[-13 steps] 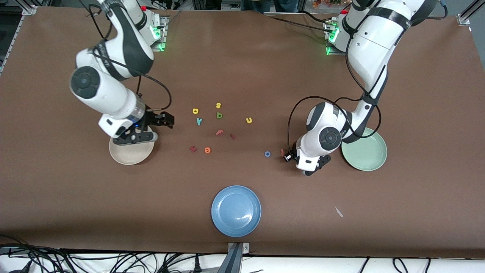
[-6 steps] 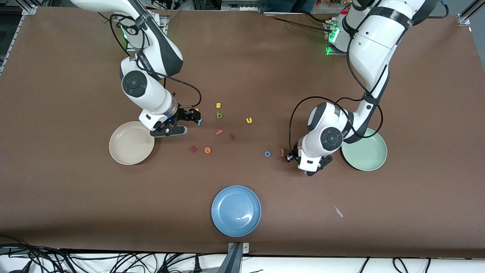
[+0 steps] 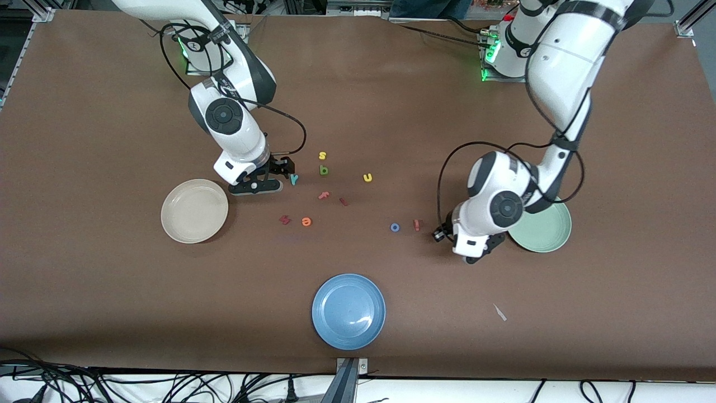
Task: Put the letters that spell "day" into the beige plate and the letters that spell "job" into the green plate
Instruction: 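Drop the cyan j onto the green plate with the left gripper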
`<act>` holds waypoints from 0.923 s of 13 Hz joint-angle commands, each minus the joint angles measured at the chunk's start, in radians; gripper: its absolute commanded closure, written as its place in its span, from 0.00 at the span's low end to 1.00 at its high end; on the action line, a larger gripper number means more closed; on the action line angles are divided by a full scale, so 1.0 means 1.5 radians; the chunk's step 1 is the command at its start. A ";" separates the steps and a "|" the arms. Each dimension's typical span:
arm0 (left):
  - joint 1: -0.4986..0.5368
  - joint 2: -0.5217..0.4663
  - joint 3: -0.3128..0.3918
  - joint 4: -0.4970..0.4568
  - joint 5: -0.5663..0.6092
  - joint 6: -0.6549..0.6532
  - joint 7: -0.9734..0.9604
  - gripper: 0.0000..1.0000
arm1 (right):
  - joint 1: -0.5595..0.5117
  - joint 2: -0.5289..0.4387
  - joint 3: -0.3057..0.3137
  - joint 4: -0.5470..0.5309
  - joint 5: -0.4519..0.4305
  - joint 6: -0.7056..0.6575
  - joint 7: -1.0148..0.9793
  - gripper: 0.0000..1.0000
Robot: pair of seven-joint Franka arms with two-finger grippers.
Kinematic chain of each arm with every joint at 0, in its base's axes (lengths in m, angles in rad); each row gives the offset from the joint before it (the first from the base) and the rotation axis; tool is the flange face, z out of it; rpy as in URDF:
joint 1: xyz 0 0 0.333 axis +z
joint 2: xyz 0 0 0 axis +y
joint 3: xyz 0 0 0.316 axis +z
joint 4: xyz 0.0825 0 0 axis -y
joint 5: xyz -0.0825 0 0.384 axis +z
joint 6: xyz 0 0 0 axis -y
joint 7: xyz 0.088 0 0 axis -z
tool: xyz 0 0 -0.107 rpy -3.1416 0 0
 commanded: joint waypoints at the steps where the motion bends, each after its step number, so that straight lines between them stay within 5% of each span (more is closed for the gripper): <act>1: 0.063 -0.080 -0.004 -0.021 0.016 -0.163 0.122 1.00 | -0.002 -0.009 0.005 -0.020 -0.014 -0.003 0.014 0.00; 5: 0.148 -0.095 -0.003 -0.039 0.057 -0.255 0.294 1.00 | -0.001 0.006 0.004 -0.042 -0.015 0.019 0.016 0.00; 10: 0.195 -0.070 -0.003 -0.068 0.089 -0.153 0.374 1.00 | -0.001 0.012 0.004 -0.088 -0.020 0.073 0.035 0.00; 11: 0.195 -0.070 -0.003 -0.070 0.088 -0.149 0.374 0.78 | -0.001 0.017 0.004 -0.102 -0.020 0.099 0.039 0.00; 12: 0.195 -0.070 -0.003 -0.070 0.088 -0.150 0.374 0.43 | -0.001 0.022 0.005 -0.110 -0.020 0.115 0.050 0.00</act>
